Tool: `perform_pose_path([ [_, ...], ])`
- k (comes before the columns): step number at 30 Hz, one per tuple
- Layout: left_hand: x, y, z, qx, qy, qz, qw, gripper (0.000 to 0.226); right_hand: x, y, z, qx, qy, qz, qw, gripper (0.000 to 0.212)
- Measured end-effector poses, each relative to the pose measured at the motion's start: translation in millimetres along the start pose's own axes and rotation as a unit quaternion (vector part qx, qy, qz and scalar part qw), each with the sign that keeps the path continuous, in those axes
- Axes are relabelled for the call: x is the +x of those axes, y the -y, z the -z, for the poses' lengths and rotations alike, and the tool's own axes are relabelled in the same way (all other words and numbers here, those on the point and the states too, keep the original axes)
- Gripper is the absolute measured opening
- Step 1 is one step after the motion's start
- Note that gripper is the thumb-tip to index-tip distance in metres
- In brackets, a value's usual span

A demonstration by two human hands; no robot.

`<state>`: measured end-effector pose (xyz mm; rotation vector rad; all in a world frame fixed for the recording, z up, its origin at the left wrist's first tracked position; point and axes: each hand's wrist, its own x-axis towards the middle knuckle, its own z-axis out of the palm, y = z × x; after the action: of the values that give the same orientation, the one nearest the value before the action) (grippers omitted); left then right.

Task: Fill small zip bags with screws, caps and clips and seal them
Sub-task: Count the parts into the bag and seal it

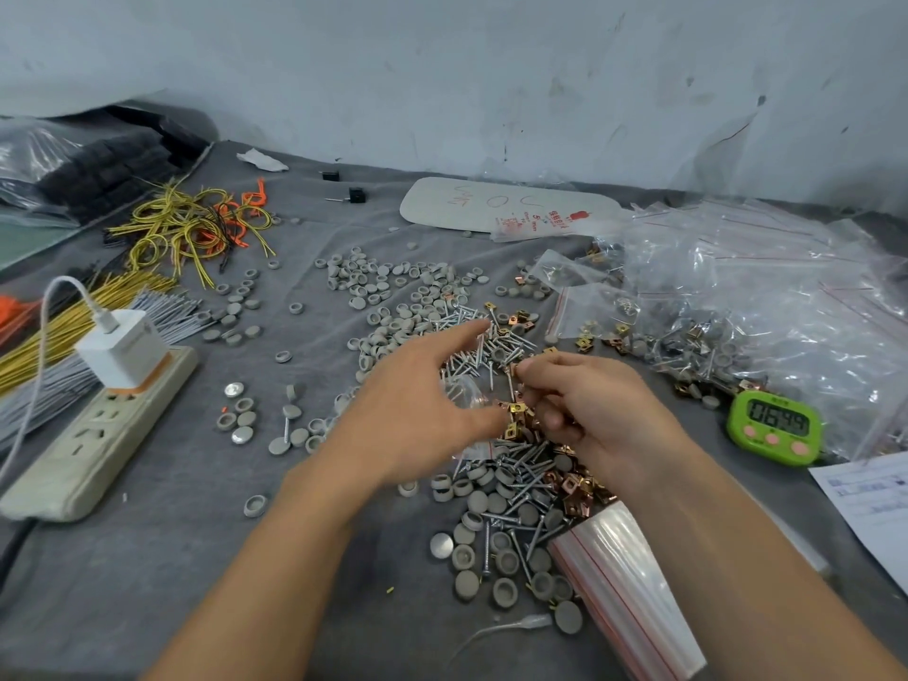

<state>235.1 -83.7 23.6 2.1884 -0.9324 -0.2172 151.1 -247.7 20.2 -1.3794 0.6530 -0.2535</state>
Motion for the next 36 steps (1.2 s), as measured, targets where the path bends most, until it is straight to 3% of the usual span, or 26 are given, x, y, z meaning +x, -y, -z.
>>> perform_pose_path([
  [2,-3,5,9,0.044,0.087,0.010,0.995,0.108,3,-3,3,-0.137,-0.053,0.056,0.988,0.020],
  [4,-4,8,9,0.134,0.123,0.026,0.983,0.119,5,-6,0,-0.276,-0.086,0.112,0.951,0.022],
  [6,-3,7,1,0.187,0.098,0.040,0.977,0.123,5,-9,-5,-0.355,-0.083,0.138,0.921,0.021],
  [9,0,6,-11,0.178,0.028,0.043,0.983,0.116,6,-10,-12,-0.408,-0.058,0.145,0.900,0.020],
  [12,3,8,-13,0.101,0.003,0.041,0.994,0.115,4,-10,-20,-0.389,-0.014,0.163,0.906,0.025],
  [16,4,8,-6,-0.004,-0.021,0.015,1.000,0.105,-9,1,-32,-0.198,0.132,0.154,0.959,0.038],
  [17,4,9,-4,-0.023,-0.036,0.014,0.999,0.102,-10,5,-29,-0.162,0.128,0.150,0.967,0.038],
  [20,1,12,4,-0.089,-0.097,0.029,0.991,0.093,-6,14,-5,-0.122,0.000,0.138,0.983,0.027],
  [22,-1,15,10,-0.150,-0.134,0.037,0.979,0.089,-4,16,12,-0.122,-0.043,0.101,0.986,0.026],
  [26,-2,13,22,-0.310,-0.227,0.013,0.923,0.088,-3,14,23,-0.150,-0.068,0.036,0.986,0.044],
  [29,-3,10,29,-0.359,-0.301,-0.023,0.883,0.087,0,11,21,-0.149,-0.076,0.035,0.985,0.053],
  [34,-1,4,21,-0.334,-0.286,0.011,0.898,0.092,6,4,17,-0.207,-0.044,0.078,0.974,0.053],
  [36,-2,6,21,-0.318,-0.328,0.002,0.890,0.095,4,3,16,-0.259,-0.036,0.108,0.959,0.051],
])
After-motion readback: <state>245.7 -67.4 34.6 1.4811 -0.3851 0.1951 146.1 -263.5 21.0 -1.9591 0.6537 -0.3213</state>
